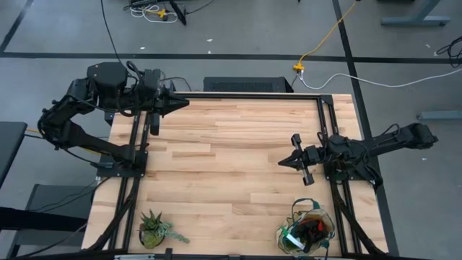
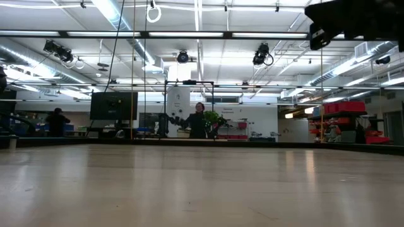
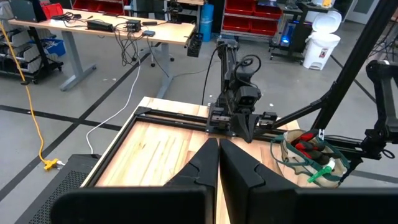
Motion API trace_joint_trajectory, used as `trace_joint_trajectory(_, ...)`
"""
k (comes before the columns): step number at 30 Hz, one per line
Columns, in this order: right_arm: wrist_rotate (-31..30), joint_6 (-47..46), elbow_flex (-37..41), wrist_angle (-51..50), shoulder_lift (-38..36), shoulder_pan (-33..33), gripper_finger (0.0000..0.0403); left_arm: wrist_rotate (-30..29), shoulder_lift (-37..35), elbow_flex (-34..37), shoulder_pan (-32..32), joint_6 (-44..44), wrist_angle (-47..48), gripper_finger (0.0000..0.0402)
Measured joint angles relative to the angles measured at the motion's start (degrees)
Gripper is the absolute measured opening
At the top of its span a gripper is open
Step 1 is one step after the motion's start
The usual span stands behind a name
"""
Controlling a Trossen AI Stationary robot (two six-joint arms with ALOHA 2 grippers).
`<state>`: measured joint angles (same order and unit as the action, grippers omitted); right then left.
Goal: Pick & Place Garden tools in Gardening bag
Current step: Return to Home Position
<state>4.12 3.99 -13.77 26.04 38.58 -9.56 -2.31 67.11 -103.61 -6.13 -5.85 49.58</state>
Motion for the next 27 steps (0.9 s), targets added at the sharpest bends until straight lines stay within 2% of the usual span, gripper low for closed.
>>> trace_joint_trajectory(16,1.5,3.6,12.8,3.6,-9.3,0.0,0.0,0.0,0.0,0.0,0.0,0.0,0.0,0.0021)
trace_joint_trajectory(27,1.4,3.7,12.9,3.0,-15.7,1.8,0.0,0.0,0.0,0.0,0.0,0.0,0.0,0.0021)
